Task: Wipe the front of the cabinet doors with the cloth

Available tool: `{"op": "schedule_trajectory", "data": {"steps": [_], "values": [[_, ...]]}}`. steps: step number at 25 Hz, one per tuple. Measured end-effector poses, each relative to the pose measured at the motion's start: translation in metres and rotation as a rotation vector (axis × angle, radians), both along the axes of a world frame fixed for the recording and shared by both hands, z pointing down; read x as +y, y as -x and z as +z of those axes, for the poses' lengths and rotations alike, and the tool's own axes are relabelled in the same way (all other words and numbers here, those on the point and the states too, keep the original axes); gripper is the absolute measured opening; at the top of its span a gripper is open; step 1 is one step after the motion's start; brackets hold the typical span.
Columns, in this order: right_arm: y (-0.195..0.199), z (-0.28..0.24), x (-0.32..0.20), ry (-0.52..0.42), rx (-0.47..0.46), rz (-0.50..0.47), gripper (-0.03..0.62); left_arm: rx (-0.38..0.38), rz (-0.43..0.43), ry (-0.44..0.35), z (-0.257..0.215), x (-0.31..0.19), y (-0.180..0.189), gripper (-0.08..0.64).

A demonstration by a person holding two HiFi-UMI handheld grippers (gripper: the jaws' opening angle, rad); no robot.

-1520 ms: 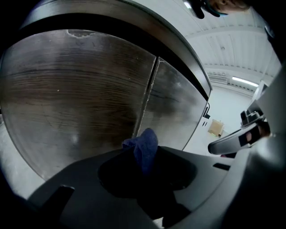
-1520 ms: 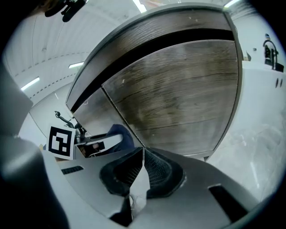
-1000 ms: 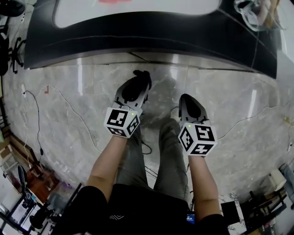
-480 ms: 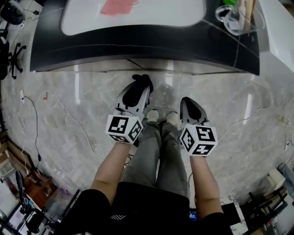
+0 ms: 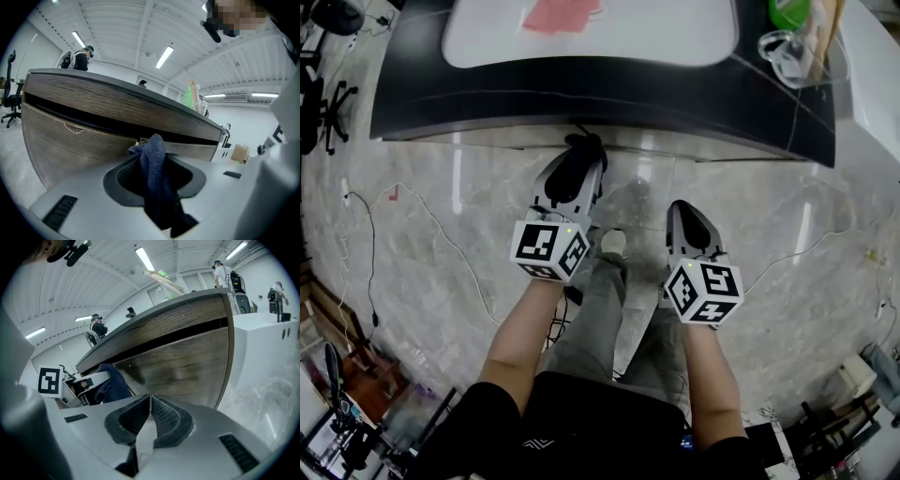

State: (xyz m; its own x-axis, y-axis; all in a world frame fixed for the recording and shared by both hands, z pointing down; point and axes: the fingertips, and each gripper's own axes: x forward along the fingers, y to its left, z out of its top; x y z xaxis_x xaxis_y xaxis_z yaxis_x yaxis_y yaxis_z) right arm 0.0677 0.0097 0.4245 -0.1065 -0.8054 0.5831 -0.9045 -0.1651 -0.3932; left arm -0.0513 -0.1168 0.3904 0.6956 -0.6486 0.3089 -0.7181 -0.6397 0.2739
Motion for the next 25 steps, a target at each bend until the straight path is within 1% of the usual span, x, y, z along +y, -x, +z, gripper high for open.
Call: {"op": "schedule_trajectory", "data": {"steps": [4, 7, 9, 18, 25], "values": [[-0.007, 0.002, -0.002, -0.005, 0.000, -0.041, 0.038, 0.004, -0.035, -0.031, -0.001, -0.006, -0.010, 0.127], [-0.023, 0.001, 0.003, -0.019, 0.009, -0.064, 0.038, 0.004, -0.052, -0.042, 0.002, -0.004, -0.024, 0.127], [-0.037, 0.002, 0.011, -0.019, 0.012, -0.064, 0.038, 0.008, -0.045, -0.043, 0.003, 0.002, -0.038, 0.127], [-0.101, 0.010, 0.046, -0.001, -0.002, 0.003, 0.038, 0.032, 0.016, -0.039, 0.000, 0.036, -0.113, 0.127], [-0.146, 0.010, 0.068, -0.013, 0.000, 0.055, 0.038, 0.047, 0.071, -0.033, 0.003, 0.061, -0.169, 0.127]]}}
